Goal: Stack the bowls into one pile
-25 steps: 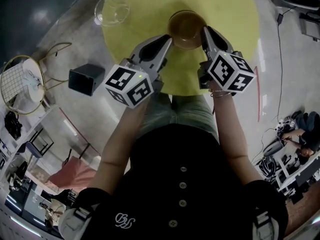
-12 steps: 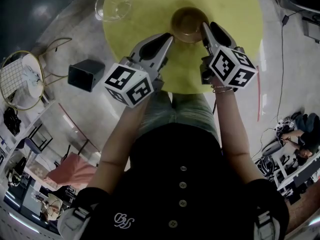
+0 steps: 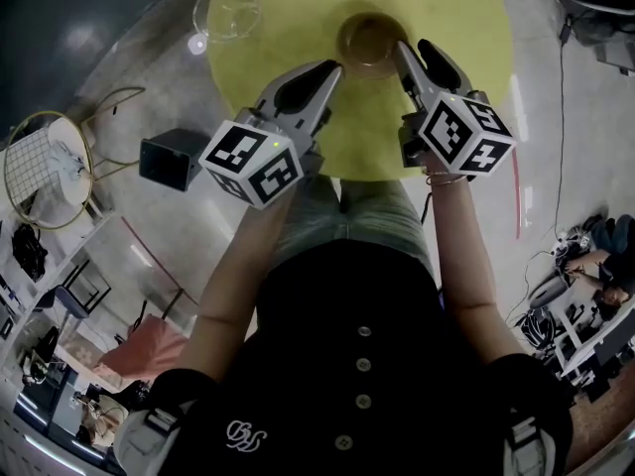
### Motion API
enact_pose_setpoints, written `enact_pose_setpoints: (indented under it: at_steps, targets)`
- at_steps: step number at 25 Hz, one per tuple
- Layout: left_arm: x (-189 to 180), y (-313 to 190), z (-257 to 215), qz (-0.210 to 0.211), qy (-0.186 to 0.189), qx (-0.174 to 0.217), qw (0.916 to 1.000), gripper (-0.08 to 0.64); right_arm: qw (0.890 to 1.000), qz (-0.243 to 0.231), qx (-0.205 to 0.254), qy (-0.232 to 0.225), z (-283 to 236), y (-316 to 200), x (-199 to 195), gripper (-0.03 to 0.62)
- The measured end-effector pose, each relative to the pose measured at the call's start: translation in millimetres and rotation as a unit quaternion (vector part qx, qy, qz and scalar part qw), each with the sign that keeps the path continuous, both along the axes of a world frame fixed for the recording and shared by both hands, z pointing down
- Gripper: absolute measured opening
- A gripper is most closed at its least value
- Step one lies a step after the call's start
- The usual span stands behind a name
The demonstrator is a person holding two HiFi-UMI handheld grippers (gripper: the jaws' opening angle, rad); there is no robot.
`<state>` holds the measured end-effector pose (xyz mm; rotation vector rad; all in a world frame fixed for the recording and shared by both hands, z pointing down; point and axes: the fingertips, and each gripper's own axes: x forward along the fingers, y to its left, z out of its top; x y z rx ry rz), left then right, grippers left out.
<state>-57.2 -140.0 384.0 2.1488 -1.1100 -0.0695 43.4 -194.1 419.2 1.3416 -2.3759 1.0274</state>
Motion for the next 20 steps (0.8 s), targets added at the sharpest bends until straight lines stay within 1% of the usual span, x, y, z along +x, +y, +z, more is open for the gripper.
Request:
enact_pose_setpoints:
  at_steps: [6, 11, 13, 15, 18, 20]
  targets:
    - [2.3, 1.7, -21.5, 0.018, -0.006, 0.027, 0.9994, 0.040, 0.999, -0.008, 0.025, -0.023, -27.3, 8.9, -0.1, 0.161]
    - [-2.4, 2.3, -41.2, 0.026, -0.010, 0.049, 0.9984, 0.040, 0.998, -0.025, 0.049, -0.033, -48.3, 18.2, -6.8, 0.101]
    - [-4.5, 3.5, -47.9, 0.029, -0.010, 0.057, 0.9979, 0.040, 0.997, -0.032, 0.059, -0.033, -56.0, 22.2, -11.4, 0.052]
    - [-3.5, 6.3, -53.9, 0.033, -0.009, 0.063, 0.9974, 0.040, 0.996, -0.035, 0.070, -0.041, -64.4, 26.8, -13.2, 0.027]
    - [2.7, 10.6, -62.2, 0.043, -0.010, 0.072, 0.9964, 0.040, 0.994, -0.045, 0.084, -0.047, -76.4, 32.8, -12.0, 0.005]
    - [6.2, 13.0, -68.0, 0.048, -0.010, 0.077, 0.9958, 0.040, 0.993, -0.057, 0.092, -0.052, -84.8, 36.9, -12.4, 0.005]
